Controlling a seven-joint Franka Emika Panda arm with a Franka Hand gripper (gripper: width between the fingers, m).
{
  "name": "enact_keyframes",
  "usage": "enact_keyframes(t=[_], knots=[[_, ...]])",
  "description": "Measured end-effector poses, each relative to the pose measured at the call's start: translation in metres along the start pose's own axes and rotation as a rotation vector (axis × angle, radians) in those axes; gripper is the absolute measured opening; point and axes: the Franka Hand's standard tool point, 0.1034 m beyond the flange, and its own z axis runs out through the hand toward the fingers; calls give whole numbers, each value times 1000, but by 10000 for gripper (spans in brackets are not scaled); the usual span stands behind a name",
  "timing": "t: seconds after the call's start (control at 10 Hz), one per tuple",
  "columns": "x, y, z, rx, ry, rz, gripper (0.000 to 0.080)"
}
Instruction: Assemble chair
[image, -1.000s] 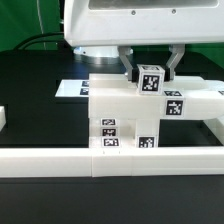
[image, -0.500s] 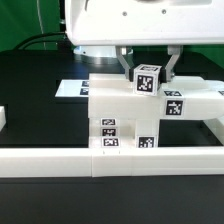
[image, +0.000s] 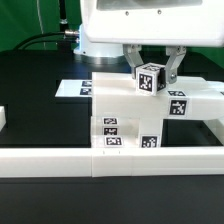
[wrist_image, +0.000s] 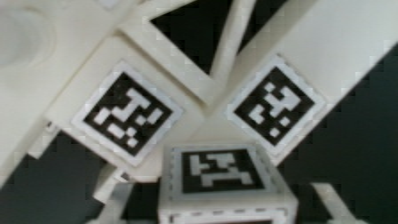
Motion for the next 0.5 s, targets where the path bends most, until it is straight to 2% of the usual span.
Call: enact_keyframes(t=[0.2,0.3,0.4,0.5], knots=[[-2,-2,0,11,-3,68,284],[-2,-2,1,11,-4,48,386],[-2,-3,0,13,-3,6,525],[-1,-4,-1,17,-3,-17,610]])
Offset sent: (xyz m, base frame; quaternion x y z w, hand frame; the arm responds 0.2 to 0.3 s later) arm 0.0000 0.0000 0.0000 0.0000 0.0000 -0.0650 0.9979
